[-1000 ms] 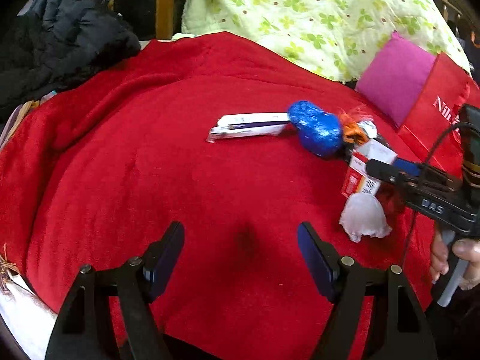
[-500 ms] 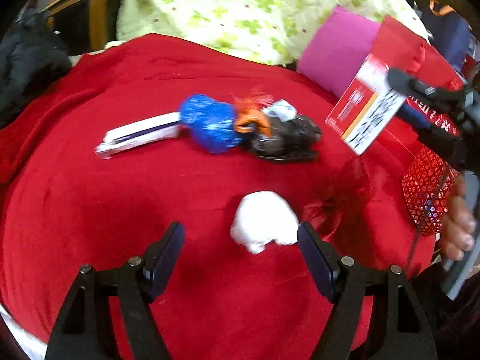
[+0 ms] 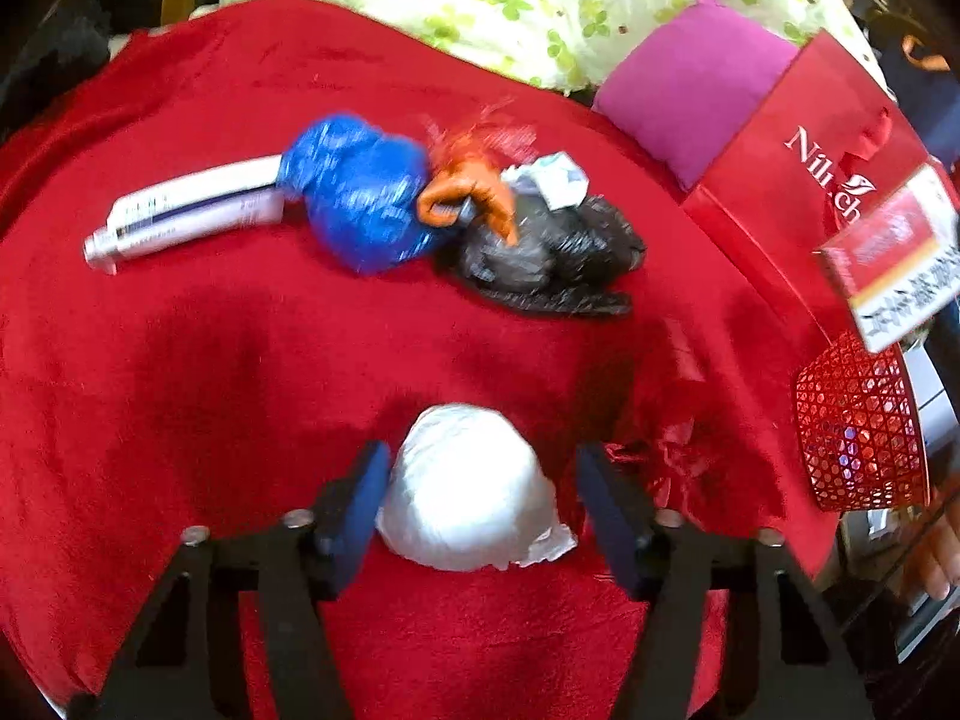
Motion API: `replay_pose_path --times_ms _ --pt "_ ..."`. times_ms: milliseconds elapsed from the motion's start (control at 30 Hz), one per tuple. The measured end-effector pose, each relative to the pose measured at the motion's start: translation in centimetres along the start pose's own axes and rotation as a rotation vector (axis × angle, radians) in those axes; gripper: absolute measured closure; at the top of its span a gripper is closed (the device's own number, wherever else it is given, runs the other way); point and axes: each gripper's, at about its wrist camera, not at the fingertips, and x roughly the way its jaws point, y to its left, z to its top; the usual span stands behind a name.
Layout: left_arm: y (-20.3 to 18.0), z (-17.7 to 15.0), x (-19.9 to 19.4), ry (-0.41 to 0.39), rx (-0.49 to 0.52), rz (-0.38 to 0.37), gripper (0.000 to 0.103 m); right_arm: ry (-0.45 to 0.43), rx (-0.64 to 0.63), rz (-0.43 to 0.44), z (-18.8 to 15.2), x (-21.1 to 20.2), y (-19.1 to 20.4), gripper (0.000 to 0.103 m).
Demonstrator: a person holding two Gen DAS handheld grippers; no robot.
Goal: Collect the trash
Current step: 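Grasp the white tissue with the left tool while the right tool lifts the box, then carry the box and tissue over the red mesh basket and release both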
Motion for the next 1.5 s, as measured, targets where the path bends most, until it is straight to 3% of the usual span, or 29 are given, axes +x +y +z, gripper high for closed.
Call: replay_pose_path --times_ms 233,433,600,900,1500 --pt "1.8 -1.3 -0.4 0.016 -0.069 -0.013 0.058 -0.024 -0.008 0.008 -0.2 -1.3 0.0 0.05" --pt "2.6 -1.2 -3.7 -0.059 -0.099 -0.009 0.061 -0.059 -0.006 0.008 0.1 -2.5 -0.4 0.05" --pt "1.2 -0.7 -7.2 -0.14 -0.058 0.003 0.061 -0.116 0.003 0.004 0.6 -4.6 -0.9 0.05" --pt "-6.8 0.9 -11.0 -0.246 0.122 -0.029 0.061 -0.23 0.005 -0.038 1.4 -9.2 -2.2 0.05" --pt "-24.1 3.3 -10.1 -0.248 0.415 -0.227 0.06 -0.443 0.157 -0.188 1.7 -19.2 -9.1 0.05"
